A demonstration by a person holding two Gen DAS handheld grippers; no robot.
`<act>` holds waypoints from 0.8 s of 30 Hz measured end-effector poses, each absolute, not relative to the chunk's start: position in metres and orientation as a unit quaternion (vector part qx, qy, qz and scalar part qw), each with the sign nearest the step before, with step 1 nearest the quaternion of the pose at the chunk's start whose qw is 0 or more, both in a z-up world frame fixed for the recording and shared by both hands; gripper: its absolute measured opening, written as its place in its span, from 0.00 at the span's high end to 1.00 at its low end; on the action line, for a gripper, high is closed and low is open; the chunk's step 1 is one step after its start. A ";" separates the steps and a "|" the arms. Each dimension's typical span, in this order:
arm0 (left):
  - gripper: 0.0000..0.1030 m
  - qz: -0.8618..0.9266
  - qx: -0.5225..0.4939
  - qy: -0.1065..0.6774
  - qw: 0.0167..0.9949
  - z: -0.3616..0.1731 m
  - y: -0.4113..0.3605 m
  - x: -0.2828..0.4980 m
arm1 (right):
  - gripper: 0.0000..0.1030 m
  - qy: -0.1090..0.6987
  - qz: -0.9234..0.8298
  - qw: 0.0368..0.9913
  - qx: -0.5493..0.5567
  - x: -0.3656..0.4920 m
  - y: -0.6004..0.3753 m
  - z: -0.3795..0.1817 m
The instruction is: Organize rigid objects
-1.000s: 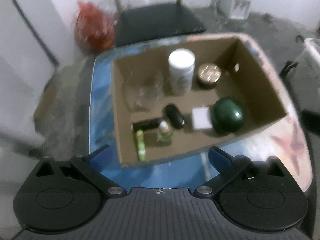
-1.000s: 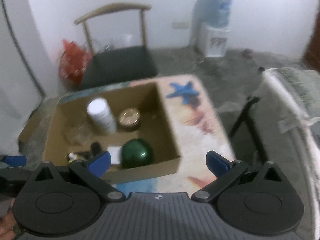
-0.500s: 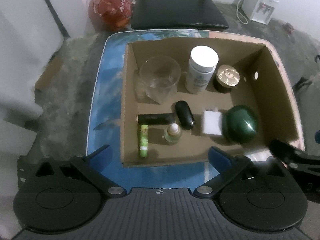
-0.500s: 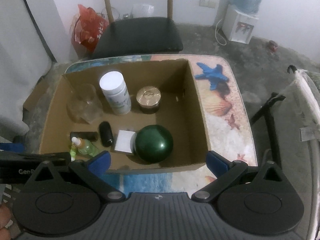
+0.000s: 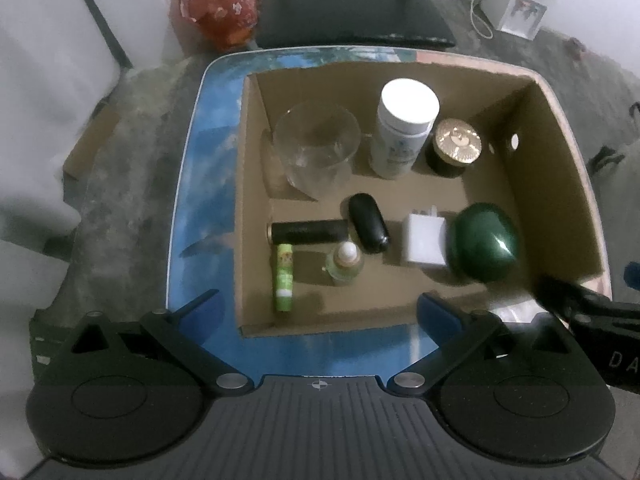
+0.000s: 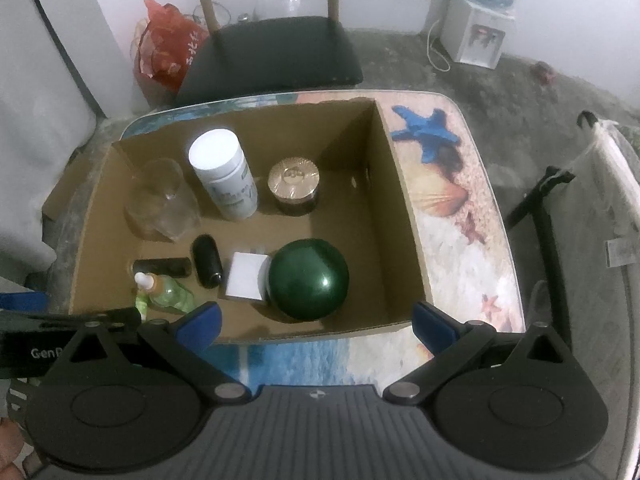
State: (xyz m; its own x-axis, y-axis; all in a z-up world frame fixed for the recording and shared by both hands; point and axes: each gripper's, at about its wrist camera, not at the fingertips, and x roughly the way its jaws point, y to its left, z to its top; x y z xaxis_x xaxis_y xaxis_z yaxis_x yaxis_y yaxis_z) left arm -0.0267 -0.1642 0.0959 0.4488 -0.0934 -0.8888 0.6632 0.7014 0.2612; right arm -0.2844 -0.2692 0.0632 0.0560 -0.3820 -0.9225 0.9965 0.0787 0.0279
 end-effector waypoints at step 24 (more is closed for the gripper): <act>0.01 -0.230 0.311 0.478 0.788 0.091 -0.149 -0.036 | 0.00 0.427 -0.545 0.616 0.376 -0.284 -0.258 0.053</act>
State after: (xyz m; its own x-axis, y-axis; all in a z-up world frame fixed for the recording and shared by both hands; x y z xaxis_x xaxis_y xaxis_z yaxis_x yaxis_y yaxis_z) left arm -0.0359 -0.1489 0.0909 0.4370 -0.0649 -0.8971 0.6601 0.7007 0.2709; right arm -0.2842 -0.2583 0.0530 0.0417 -0.3504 -0.9357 0.9922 0.1245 -0.0025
